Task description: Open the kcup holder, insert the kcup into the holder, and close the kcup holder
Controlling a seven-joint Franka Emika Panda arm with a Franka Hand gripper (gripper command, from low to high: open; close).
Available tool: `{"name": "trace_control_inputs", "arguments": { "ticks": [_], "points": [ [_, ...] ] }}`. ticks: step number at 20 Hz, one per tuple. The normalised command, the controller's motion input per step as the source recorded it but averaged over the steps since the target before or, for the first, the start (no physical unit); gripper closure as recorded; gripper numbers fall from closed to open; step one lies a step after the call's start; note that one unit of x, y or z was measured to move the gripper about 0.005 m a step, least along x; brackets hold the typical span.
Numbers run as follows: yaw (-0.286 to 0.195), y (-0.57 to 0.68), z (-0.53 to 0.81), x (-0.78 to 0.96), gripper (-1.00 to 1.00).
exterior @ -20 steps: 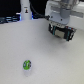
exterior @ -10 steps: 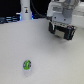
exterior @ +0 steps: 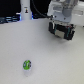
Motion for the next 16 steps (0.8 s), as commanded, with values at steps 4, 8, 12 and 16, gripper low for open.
{"name": "trace_control_inputs", "arguments": {
  "ticks": [4, 8, 12, 16],
  "points": [
    [0.006, 0.09, -0.03, -0.20, -1.00],
    [0.000, 0.01, -0.12, -0.10, 1.00],
    [0.000, 0.00, -0.08, -0.02, 1.00],
    [-0.006, 0.00, -0.02, 0.00, 1.00]
  ]
}}
